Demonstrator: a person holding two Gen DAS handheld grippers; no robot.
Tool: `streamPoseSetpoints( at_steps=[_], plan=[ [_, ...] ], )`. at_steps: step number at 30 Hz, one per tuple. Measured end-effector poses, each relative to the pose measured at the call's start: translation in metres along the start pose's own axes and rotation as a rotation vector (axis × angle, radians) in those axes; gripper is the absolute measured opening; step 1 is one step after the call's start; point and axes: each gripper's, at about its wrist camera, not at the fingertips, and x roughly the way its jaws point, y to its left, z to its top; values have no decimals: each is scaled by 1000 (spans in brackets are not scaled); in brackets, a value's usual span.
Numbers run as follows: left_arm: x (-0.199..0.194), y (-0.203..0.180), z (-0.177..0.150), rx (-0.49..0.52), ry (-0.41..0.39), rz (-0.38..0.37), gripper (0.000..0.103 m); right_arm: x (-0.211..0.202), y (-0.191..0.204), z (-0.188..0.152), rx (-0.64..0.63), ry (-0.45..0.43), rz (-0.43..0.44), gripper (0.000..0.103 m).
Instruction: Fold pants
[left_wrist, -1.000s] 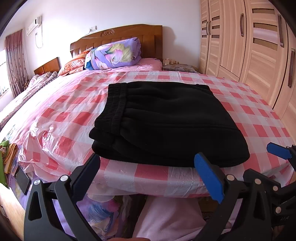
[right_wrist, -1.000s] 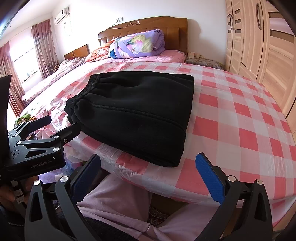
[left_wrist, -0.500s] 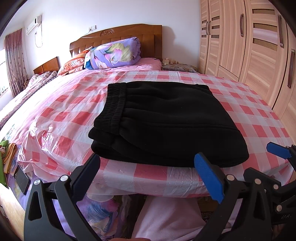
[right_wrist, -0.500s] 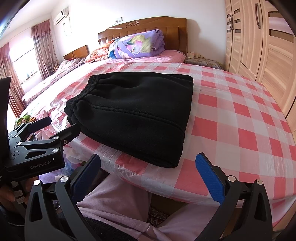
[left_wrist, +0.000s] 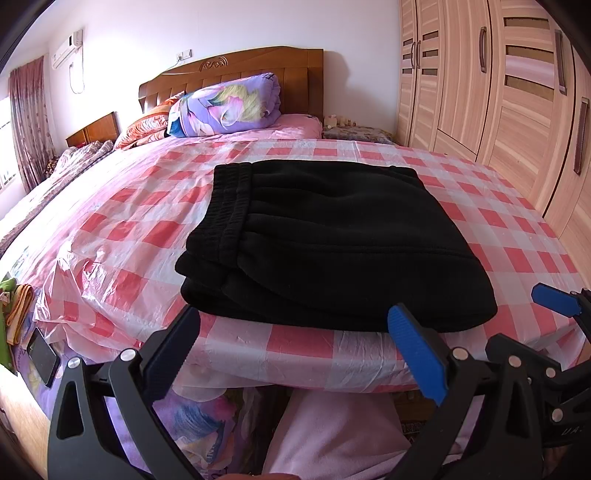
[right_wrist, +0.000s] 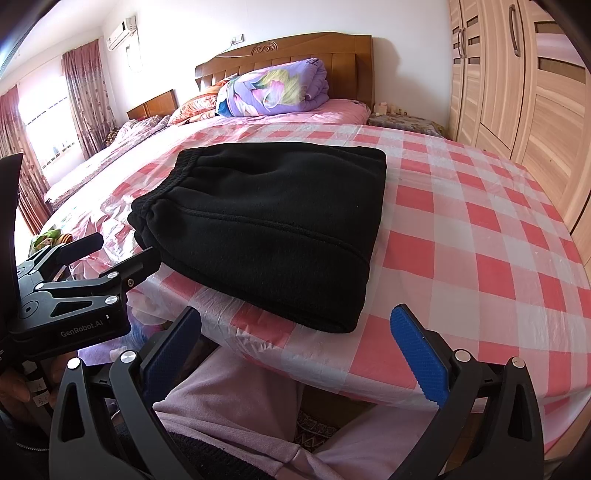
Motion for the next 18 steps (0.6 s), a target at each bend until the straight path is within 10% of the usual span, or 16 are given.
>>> streamPoseSetpoints(
  at_steps=[18],
  plan=[
    [0, -1, 0, 0, 0, -1, 102, 0, 0, 0, 2, 1, 1, 99]
  ],
)
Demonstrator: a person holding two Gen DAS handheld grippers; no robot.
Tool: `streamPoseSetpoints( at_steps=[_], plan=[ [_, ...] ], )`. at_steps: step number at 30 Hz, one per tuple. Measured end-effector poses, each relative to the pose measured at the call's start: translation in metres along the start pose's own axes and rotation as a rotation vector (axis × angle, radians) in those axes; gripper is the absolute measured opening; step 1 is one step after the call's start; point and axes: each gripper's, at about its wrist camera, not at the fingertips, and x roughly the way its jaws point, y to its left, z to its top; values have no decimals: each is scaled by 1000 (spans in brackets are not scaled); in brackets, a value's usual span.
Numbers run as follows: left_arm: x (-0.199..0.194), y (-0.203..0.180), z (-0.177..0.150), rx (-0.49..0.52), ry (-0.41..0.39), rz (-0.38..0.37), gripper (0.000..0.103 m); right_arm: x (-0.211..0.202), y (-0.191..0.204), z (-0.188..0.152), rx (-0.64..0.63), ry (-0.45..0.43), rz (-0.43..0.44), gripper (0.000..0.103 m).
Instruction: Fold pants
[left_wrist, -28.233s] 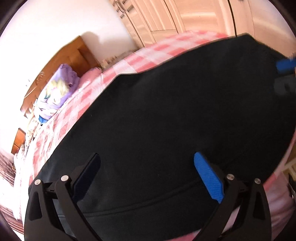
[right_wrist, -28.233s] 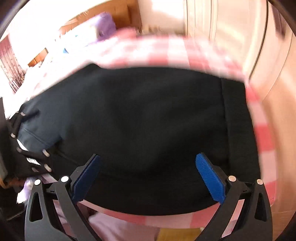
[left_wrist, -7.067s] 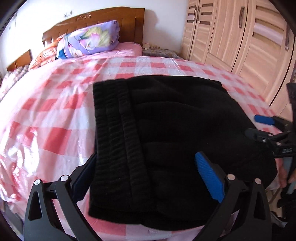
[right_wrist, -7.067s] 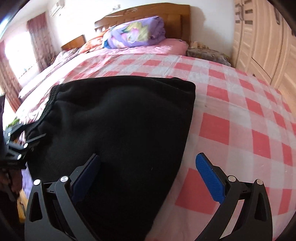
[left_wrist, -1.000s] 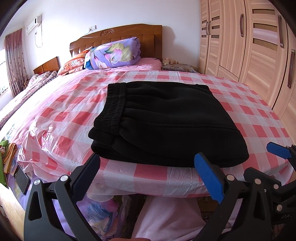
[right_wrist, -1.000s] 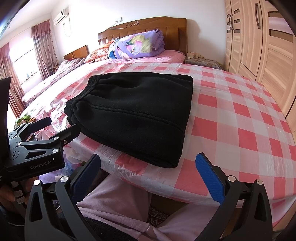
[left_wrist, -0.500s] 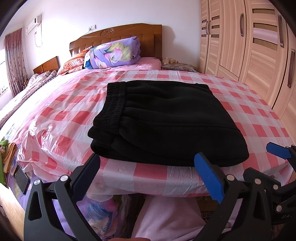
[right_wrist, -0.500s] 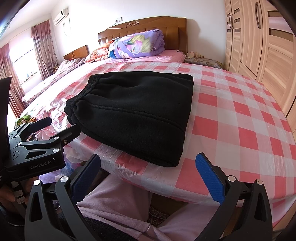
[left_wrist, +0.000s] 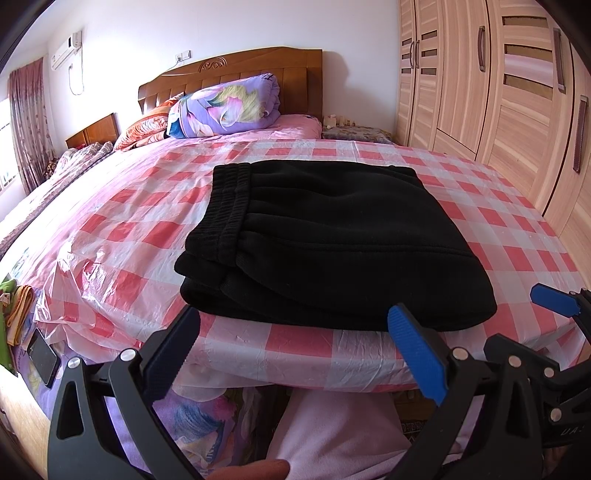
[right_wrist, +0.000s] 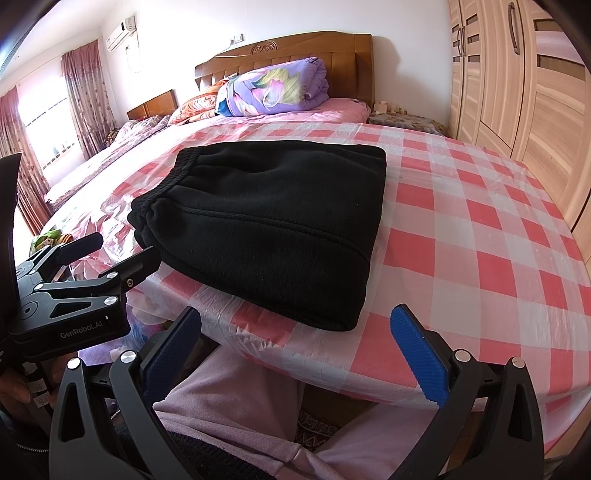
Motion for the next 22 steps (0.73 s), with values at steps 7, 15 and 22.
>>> streamPoseSetpoints(
  at_steps=[7, 15, 22],
  plan=[
    [-2, -1, -1, -4, -11, -13, 102, 0, 0, 0, 0, 0, 0, 99],
    [4, 4, -1, -26, 31, 2, 102, 0, 0, 0, 3, 0, 0, 99],
    [10, 16, -2, -72, 59, -7, 102, 0, 0, 0, 4, 1, 0, 99]
  ],
)
